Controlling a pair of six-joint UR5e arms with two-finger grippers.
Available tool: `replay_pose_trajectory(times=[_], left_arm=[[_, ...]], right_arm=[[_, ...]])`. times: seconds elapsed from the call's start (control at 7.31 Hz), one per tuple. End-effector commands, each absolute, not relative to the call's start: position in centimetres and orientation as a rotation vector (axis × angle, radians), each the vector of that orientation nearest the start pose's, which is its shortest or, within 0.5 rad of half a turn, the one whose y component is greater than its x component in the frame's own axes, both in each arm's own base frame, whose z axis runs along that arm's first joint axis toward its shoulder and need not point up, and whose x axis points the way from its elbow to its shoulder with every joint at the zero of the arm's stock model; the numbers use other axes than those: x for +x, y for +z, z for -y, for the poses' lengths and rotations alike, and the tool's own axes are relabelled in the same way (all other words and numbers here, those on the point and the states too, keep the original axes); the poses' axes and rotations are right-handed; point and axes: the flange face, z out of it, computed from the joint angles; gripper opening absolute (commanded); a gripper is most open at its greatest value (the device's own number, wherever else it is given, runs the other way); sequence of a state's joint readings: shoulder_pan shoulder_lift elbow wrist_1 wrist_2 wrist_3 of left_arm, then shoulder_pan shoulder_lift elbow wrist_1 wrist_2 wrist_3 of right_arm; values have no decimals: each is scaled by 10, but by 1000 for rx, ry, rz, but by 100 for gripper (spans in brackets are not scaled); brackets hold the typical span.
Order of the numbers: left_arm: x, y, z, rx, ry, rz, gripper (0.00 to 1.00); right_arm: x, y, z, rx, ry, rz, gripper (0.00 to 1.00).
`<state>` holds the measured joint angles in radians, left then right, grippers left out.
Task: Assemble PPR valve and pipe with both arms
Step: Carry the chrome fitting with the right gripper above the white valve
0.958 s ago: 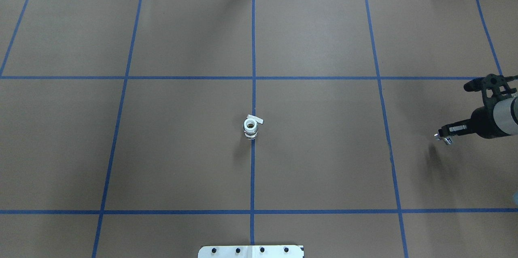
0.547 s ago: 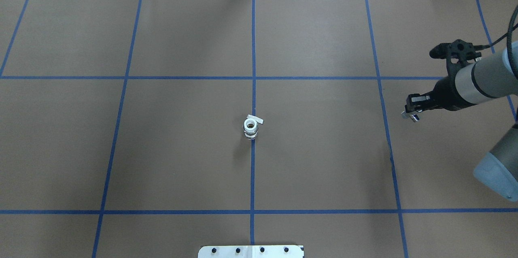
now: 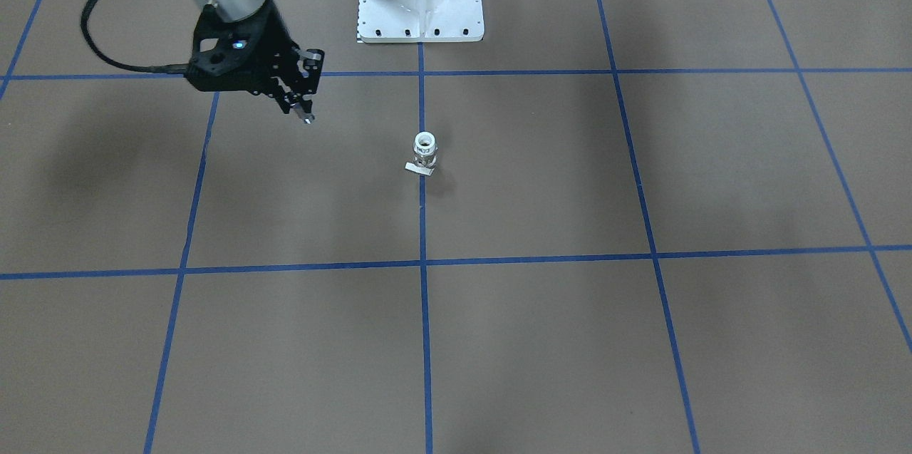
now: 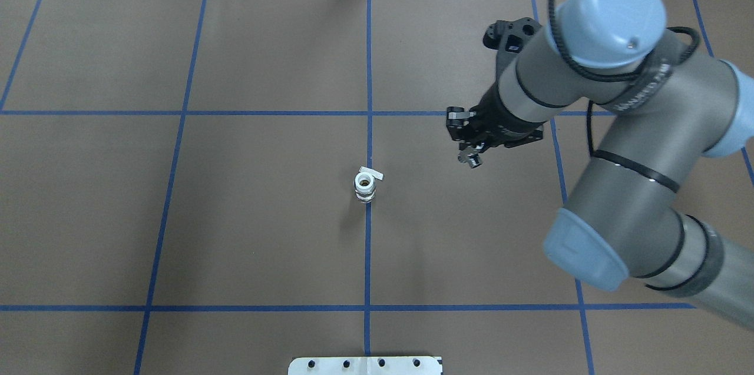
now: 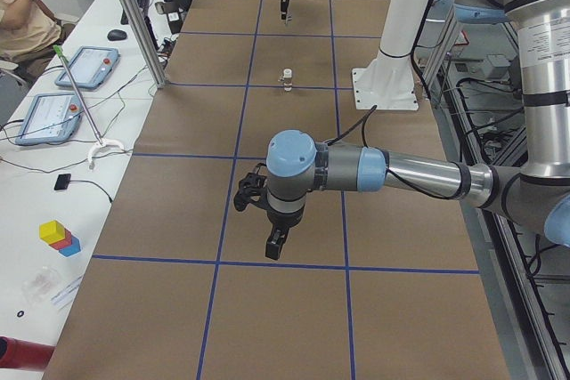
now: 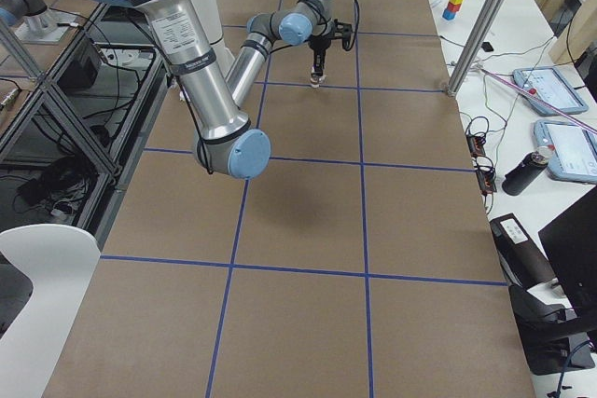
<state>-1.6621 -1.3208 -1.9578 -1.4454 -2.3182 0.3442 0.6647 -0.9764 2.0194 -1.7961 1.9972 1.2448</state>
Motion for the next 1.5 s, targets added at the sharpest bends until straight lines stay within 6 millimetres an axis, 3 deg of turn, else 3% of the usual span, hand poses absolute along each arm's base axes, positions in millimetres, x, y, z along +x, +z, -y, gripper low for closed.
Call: replay_pose_trajectory(times=[0.0,0.14,0.27,0.68,1.37], left_arm=[[-100,597,372,164,238,-737,100],[-100,598,371,162,238,-737,100],[-100,601,370,157,235,-739,100],[-100,602,370,153,233,-739,100],[-100,599,371,159,234,-738,100]], right_arm=[[-475,102,429,4,236,874,0],[-510,83,434,5,276,847,0],[-528,73,436,-20,309,829,0],[-562,86,422,-4,315,762,0],[-568,95,418,-16,315,717,0]])
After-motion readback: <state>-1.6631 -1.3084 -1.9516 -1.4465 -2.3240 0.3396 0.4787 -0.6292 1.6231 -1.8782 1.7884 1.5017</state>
